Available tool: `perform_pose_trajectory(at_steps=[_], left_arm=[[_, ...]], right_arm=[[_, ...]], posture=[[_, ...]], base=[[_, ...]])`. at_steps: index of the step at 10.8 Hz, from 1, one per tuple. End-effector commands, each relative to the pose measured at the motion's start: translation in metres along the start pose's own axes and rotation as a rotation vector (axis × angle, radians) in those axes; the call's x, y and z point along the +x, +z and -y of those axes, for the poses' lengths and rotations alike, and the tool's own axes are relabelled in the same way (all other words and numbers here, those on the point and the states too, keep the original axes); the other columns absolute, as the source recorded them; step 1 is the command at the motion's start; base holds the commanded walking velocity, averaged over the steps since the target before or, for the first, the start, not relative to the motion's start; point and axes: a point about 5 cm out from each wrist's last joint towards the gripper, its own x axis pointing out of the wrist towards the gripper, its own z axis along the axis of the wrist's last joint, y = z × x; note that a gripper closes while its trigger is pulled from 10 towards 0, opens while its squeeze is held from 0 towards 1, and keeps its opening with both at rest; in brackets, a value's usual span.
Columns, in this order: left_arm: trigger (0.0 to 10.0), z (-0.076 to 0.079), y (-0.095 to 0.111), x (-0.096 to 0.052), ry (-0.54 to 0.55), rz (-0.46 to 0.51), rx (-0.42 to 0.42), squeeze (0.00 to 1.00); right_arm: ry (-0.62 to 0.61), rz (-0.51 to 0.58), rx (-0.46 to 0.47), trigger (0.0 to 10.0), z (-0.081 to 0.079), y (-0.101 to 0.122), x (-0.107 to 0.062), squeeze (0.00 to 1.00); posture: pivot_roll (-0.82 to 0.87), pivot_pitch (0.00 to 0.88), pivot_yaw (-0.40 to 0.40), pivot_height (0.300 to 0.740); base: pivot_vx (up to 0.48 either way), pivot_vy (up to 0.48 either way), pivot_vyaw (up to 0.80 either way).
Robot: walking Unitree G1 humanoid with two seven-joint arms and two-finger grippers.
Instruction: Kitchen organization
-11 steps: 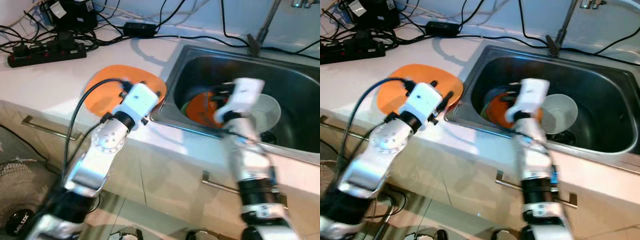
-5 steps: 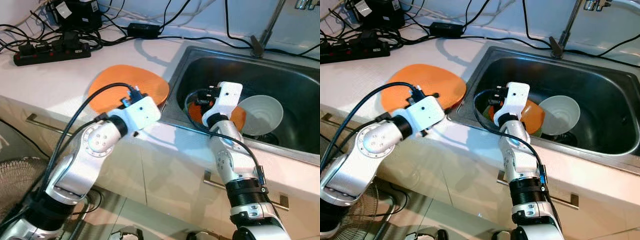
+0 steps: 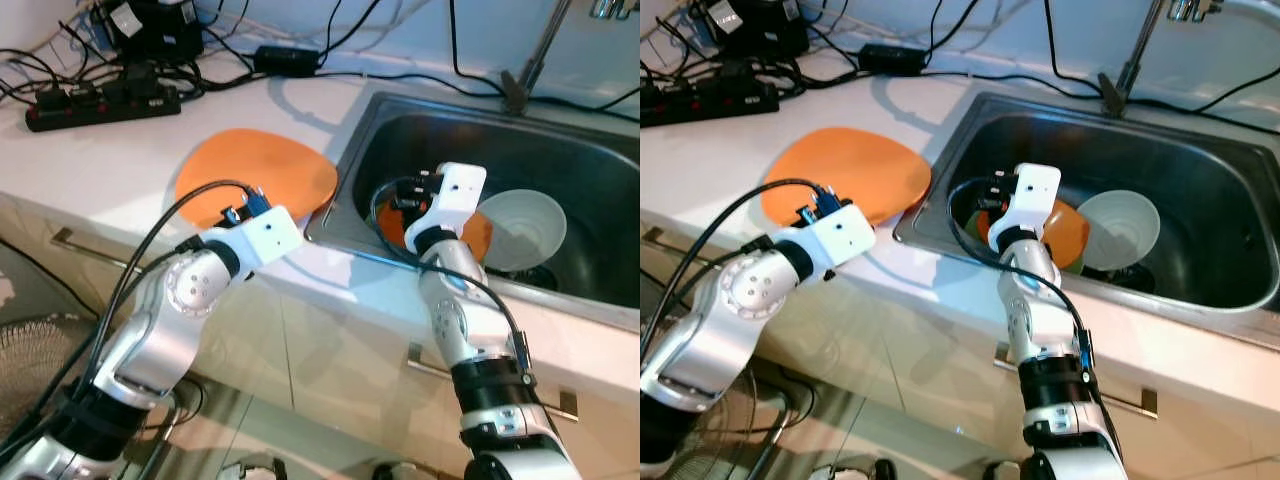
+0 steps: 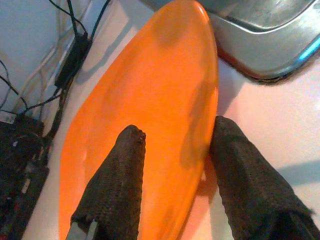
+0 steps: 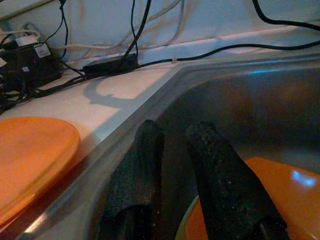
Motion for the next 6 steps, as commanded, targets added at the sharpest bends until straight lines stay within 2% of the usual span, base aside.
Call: perform_pose_trajectory(at_steps=[1, 6], left_arm=[[10.0, 0.011, -0.011, 0.003, -0.039, -0.056, 0.013, 0.00], [10.0, 0.018, -0.029, 0.015, -0.016, -0.145, 0.092, 0.00]], right_arm=[[-0.008, -0.002, 0.010, 10.0, 0.000, 0.003, 0.002, 0.00], [-0.015, -0.005, 0.022, 10.0, 0.000, 0.003, 0.003, 0.00]], posture=[[0.14, 0.075, 0.006, 0.740], [0.12, 0.083, 0.004, 0.740]], base=[[0.000, 0.000, 0.00], [0.000, 0.000, 0.00]])
